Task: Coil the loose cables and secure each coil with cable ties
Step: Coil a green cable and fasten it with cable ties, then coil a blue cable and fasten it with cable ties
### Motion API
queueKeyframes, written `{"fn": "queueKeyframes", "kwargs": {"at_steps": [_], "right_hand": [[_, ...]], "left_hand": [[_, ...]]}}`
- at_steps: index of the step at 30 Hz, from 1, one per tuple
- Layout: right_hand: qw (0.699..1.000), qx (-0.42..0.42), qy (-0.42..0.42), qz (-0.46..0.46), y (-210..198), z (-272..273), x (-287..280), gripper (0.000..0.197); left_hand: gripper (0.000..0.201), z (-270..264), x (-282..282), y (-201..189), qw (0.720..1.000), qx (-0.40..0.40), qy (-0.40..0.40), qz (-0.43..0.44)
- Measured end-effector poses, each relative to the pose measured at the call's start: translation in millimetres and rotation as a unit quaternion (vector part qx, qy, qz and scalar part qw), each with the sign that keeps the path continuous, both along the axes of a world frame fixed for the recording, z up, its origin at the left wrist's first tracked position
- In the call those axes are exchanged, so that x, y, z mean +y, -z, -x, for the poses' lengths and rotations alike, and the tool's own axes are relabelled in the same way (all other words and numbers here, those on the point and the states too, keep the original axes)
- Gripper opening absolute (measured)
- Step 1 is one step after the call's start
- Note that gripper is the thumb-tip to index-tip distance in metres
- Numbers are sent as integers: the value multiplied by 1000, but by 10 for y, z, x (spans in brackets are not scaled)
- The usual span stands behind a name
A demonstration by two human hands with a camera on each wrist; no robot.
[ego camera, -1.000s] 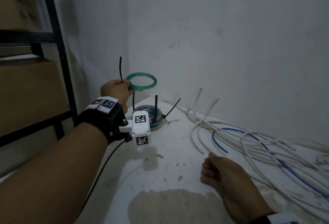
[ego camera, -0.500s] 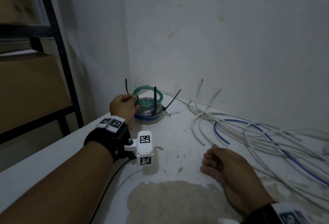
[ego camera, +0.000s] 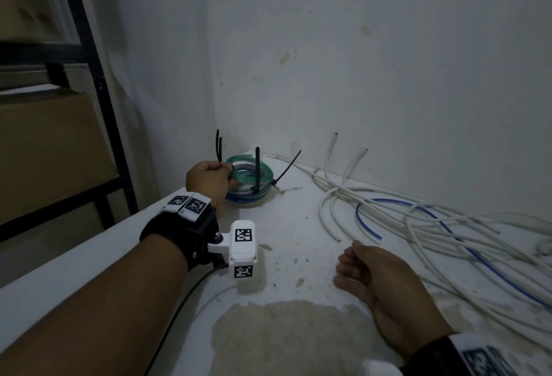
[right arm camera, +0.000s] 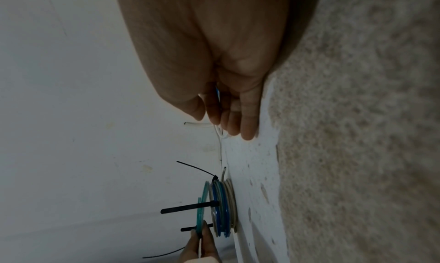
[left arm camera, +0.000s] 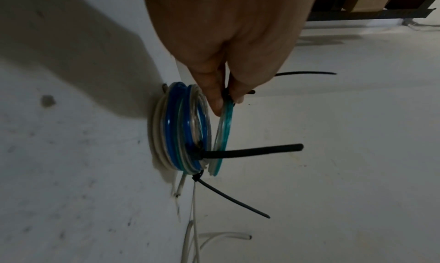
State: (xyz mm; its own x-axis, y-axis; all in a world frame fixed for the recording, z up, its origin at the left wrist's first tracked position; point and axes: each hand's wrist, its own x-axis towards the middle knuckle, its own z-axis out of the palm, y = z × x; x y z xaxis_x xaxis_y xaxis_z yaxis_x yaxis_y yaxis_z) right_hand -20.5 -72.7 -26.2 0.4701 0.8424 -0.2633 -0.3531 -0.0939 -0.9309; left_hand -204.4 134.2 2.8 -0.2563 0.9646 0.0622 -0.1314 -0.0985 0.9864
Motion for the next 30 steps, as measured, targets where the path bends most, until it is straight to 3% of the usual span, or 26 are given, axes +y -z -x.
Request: {"fn": "queueKeyframes", "kwargs": {"at_steps": [3,12,23,26,30], "right_hand": [[1000,1,-1,-3,1,-1,5,25],[1000,-2,-8,-10,51,-32,11,24],[1000,7,-15,-17,62,-38,17,24],[999,22,-22,-20,26,-17,-6,21],[999,32,-28,-10,-86,-6,-73,20]], "left_hand": [[1,78,53,90,998,51,-21,14],[23,204,40,110,976,214,-27,17],[43,216,7,60,974,225,13,40],[56,209,-84,0,979,199,-27,17],[34,134,-417,-183,987,133,-78,-42]]}}
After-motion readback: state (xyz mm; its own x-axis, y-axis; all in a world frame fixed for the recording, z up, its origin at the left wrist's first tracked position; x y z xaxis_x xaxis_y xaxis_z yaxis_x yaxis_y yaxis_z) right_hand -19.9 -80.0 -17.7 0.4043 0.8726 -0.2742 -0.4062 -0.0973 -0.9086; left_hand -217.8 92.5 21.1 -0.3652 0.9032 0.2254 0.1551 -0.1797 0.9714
